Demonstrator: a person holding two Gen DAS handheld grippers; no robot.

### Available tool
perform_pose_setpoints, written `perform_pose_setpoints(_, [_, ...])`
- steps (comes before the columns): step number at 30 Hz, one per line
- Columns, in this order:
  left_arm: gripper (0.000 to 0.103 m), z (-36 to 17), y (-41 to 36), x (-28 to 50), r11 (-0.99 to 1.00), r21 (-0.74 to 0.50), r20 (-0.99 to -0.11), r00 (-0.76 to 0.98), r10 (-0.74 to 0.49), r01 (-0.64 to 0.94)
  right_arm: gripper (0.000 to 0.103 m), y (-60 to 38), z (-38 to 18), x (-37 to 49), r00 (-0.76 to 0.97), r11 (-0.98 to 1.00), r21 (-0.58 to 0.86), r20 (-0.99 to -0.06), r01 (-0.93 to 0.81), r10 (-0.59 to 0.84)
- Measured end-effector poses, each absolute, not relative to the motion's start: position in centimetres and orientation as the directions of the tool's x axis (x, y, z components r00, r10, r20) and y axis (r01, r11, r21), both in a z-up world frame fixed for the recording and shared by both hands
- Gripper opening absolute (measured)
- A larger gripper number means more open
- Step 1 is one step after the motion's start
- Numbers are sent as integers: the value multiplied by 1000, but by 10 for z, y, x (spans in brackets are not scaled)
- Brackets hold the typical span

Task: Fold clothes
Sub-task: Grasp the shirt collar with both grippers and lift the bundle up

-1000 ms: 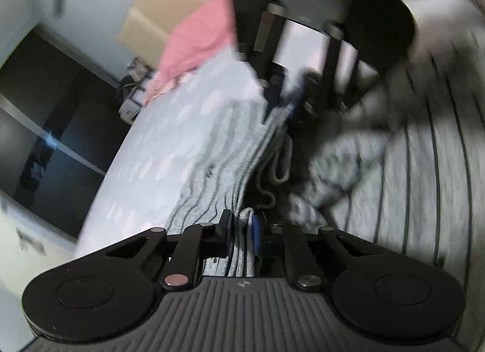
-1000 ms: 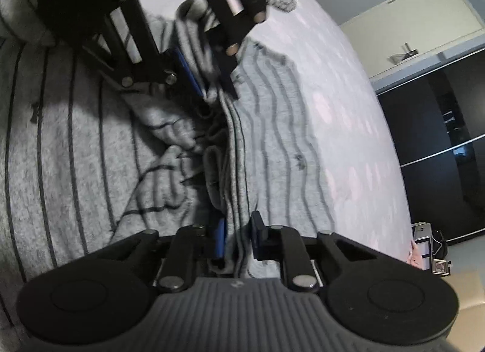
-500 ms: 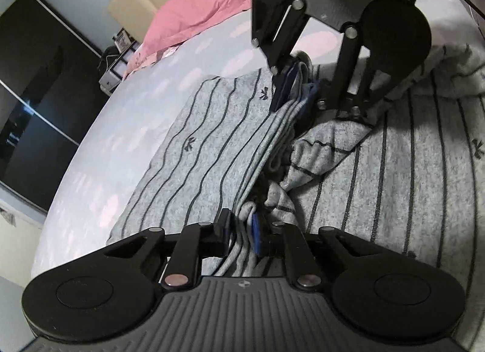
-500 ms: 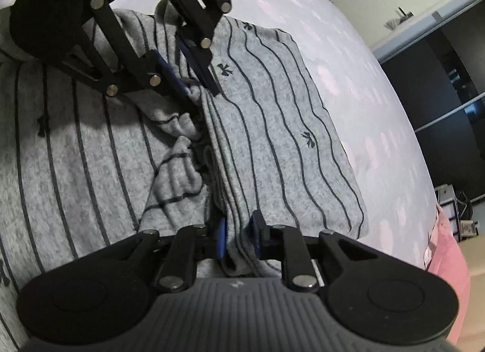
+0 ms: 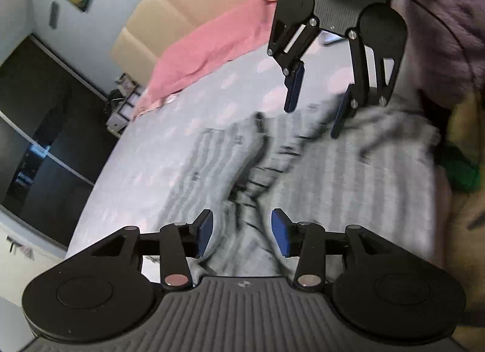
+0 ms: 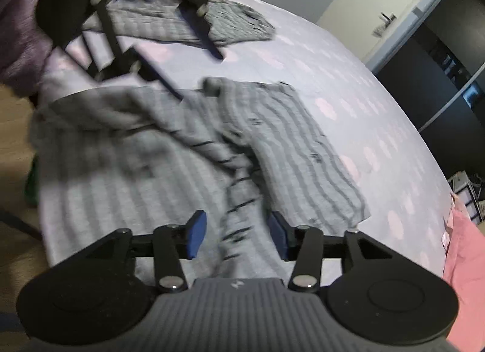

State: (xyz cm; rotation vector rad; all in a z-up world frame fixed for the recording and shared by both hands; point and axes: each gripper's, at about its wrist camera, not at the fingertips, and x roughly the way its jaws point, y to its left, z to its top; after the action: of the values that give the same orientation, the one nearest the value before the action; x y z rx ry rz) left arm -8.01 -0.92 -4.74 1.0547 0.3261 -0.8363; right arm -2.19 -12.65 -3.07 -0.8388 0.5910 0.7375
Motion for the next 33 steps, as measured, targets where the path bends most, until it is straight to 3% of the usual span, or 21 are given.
perform_pose_setpoints(9, [47,-102,6,-153,-91,656,-713,575,-403,749,73,-139,-65,-125,536,285,-459,-776,-841,331])
perform_pose_setpoints(15, [50,-158,21,-181,-348,656,-755,567,-330,670,73,-138,-97,-149,528,111,-519,-808,-848,261])
perform_pose_setpoints(21, [48,-167,26,-182,-333,690,-724,595,-349,643,71,-147,-114,-152,544,26,-551,-815,-834,201])
perform_pose_setpoints(25, [32,-149,27,-179,-271,664,-739,560,-374,697,48,-147,-108,-146,565,63,-565,-798,-822,208])
perform_pose_setpoints(26, [28,-147,26,-177,-253,665,-738,565,-369,703,47,-147,-106,-144,573,75,-571,-793,-818,209])
perform_pose_setpoints(27, [20,-145,26,-173,-235,665,-737,570,-364,709,42,-148,-105,-143,574,87,-569,-792,-817,209])
perform_pose_setpoints(29, [13,-135,24,-165,-157,655,-734,571,-368,740,24,-149,-102,-141,573,106,-564,-793,-819,207])
perform_pose_setpoints(30, [7,-128,24,-161,-110,645,-731,569,-377,756,20,-150,-100,-141,577,114,-566,-790,-817,210])
perform_pose_setpoints(33, [4,-107,23,-149,6,614,-724,566,-394,789,18,-152,-85,-138,596,163,-573,-769,-803,233])
